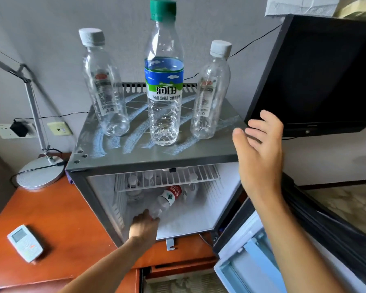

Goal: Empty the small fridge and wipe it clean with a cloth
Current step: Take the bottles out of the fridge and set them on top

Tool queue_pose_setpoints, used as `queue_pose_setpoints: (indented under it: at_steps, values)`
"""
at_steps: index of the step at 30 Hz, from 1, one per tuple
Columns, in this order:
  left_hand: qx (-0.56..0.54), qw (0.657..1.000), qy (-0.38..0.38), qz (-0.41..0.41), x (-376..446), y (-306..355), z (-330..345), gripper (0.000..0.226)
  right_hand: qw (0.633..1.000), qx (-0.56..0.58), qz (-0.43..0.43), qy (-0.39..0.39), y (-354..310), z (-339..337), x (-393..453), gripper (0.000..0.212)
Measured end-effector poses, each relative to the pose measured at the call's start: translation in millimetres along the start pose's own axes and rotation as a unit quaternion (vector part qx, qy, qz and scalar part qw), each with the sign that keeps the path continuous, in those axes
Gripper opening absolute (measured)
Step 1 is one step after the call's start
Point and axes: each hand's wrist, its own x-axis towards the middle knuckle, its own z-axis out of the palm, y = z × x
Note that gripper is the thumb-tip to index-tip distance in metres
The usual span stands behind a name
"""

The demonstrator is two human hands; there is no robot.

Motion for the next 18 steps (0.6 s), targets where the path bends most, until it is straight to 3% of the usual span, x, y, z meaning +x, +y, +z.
queue_pose_setpoints:
  at_steps: [2, 3, 6, 8, 9, 11, 13, 18]
  values:
    - [0.009, 0.999, 0.042, 0.029, -17.7, 4.6, -8.2, 0.046, 0.99, -0.006, -0.119, 0.075, 1.5, -4.7, -29.9, 0.016]
    - [0.021, 0.997, 0.065, 0.041, -27.3, 6.1, -15.4, 0.051, 0.985, -0.008, -0.158, 0.073, 6.5, -5.4, -53.0, 0.007]
    - [0.057, 0.985, 0.149, 0.072, -48.0, 1.3, -26.8, 0.074, 0.987, -0.05, -0.144, -0.057, 44.1, 10.4, -127.2, 0.013]
    - [0.042, 0.979, 0.179, 0.09, -63.6, -2.4, -42.8, 0.073, 0.972, -0.174, -0.074, -0.141, 89.8, 34.9, -154.8, 0.006]
    - [0.025, 0.977, 0.188, 0.097, -71.7, -4.2, -49.6, 0.067, 0.953, -0.244, -0.013, -0.181, 113.2, 49.3, -158.2, 0.01]
    - [0.004, 0.965, 0.234, 0.115, -86.1, -5.6, -65.4, 0.049, 0.892, -0.349, 0.095, -0.272, 151.8, 74.7, -148.9, 0.041]
    - [-0.032, 0.955, 0.271, 0.119, -97.8, -6.2, -79.5, 0.036, 0.851, -0.375, 0.156, -0.332, 177.9, 96.3, -129.3, 0.073]
    - [-0.093, 0.936, 0.32, 0.118, -128.9, -10.4, -110.5, 0.037, 0.796, -0.443, 0.131, -0.392, 208.9, 132.0, -94.1, 0.089]
